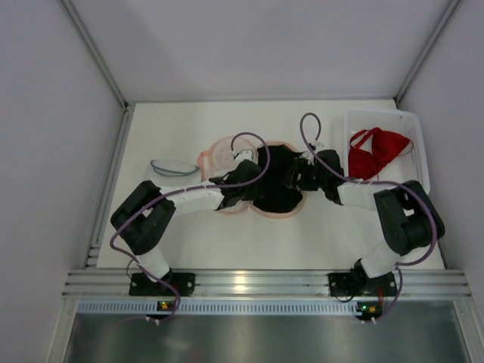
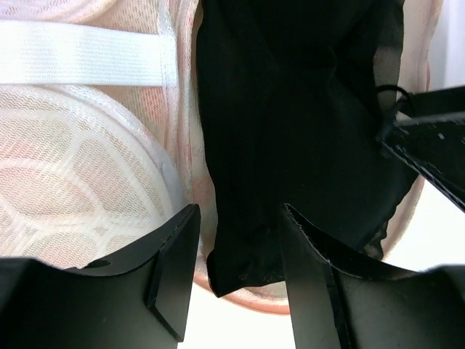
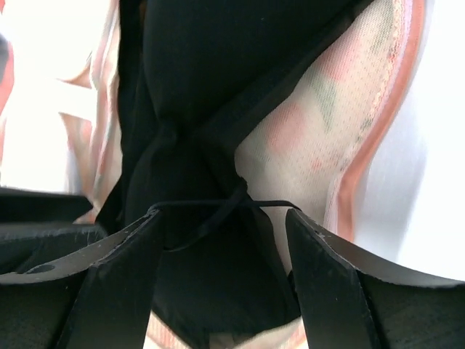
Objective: Place the bra in the laundry bag and zip it closed
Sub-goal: Adjust the bra in the laundry bag.
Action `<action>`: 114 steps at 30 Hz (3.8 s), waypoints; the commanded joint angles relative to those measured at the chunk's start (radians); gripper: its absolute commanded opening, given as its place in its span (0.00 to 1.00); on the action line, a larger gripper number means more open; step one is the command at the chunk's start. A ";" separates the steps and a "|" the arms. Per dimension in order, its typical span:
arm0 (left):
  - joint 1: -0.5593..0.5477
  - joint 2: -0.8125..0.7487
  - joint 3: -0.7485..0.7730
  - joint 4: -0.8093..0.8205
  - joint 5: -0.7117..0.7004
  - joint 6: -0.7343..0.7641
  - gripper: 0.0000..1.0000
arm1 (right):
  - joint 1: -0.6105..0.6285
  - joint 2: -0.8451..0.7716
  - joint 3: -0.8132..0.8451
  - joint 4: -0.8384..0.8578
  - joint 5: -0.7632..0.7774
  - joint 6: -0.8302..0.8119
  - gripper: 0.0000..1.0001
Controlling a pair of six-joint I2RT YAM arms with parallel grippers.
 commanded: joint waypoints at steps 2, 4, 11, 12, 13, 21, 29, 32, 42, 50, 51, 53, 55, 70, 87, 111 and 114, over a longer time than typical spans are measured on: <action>0.011 0.007 0.024 0.019 0.046 0.007 0.52 | 0.008 -0.100 0.074 -0.075 -0.010 -0.049 0.68; 0.011 0.024 0.021 0.066 0.072 0.007 0.50 | 0.007 -0.114 0.074 -0.072 -0.030 -0.037 0.68; 0.011 0.037 0.018 0.073 0.103 -0.013 0.45 | 0.008 -0.162 0.025 -0.080 -0.015 -0.023 0.68; 0.011 0.018 0.014 0.073 0.098 -0.011 0.45 | 0.008 -0.168 0.019 -0.080 -0.014 -0.020 0.68; 0.011 0.010 0.009 0.073 0.092 -0.007 0.45 | 0.007 -0.173 0.013 -0.075 -0.014 -0.019 0.68; 0.015 0.022 0.037 0.051 0.034 0.056 0.34 | 0.010 -0.202 -0.061 -0.039 -0.030 -0.002 0.66; 0.019 0.073 0.064 0.008 0.041 0.036 0.27 | 0.010 -0.262 -0.094 -0.063 0.000 0.004 0.66; 0.019 0.070 0.069 -0.004 0.002 0.044 0.05 | 0.008 -0.274 -0.099 -0.065 0.003 0.009 0.66; 0.040 0.020 0.069 -0.013 -0.080 0.162 0.00 | 0.010 -0.269 -0.105 -0.059 0.008 0.012 0.66; 0.048 0.029 0.063 -0.022 -0.023 0.153 0.02 | 0.007 -0.229 -0.070 -0.075 0.068 0.001 0.68; 0.048 0.026 0.064 -0.025 -0.026 0.153 0.06 | 0.004 -0.225 -0.039 -0.080 0.069 0.003 0.68; 0.048 0.004 0.072 -0.039 -0.043 0.161 0.22 | 0.002 -0.223 -0.007 -0.086 0.077 0.001 0.68; 0.048 -0.020 0.081 -0.051 -0.054 0.181 0.35 | -0.004 -0.225 0.054 -0.094 0.091 -0.008 0.68; 0.048 -0.194 0.136 -0.088 -0.115 0.291 0.67 | -0.177 0.180 0.446 -0.144 0.079 -0.236 0.56; 0.051 -0.184 0.138 -0.100 -0.106 0.297 0.68 | -0.190 0.268 0.489 -0.261 0.007 -0.270 0.48; 0.075 -0.200 0.116 -0.130 -0.124 0.242 0.94 | -0.142 0.271 0.472 -0.175 -0.018 -0.190 0.00; 0.097 -0.203 0.101 -0.130 -0.089 0.219 0.97 | -0.113 0.219 0.462 -0.172 -0.018 -0.178 0.00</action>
